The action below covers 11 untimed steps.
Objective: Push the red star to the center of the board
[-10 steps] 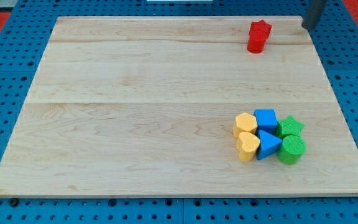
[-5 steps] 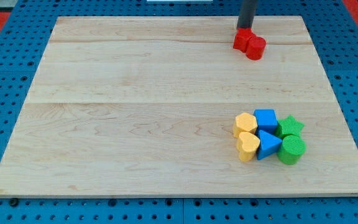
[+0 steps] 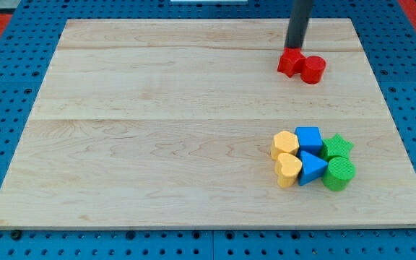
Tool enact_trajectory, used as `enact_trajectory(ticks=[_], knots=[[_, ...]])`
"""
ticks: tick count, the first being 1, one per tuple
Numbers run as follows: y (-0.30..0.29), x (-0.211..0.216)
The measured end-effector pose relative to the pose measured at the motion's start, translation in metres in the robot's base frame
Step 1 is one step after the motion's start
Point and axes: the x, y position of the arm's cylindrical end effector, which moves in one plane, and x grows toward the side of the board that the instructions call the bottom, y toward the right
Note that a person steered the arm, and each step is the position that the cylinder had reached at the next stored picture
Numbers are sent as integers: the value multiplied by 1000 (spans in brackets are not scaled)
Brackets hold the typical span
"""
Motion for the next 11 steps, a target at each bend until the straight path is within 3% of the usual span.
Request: enact_trajectory(ticks=[1, 5, 6, 7, 9, 11], knots=[[9, 13], [-105, 88], [-133, 72], [-112, 62], [2, 65], [-16, 110]])
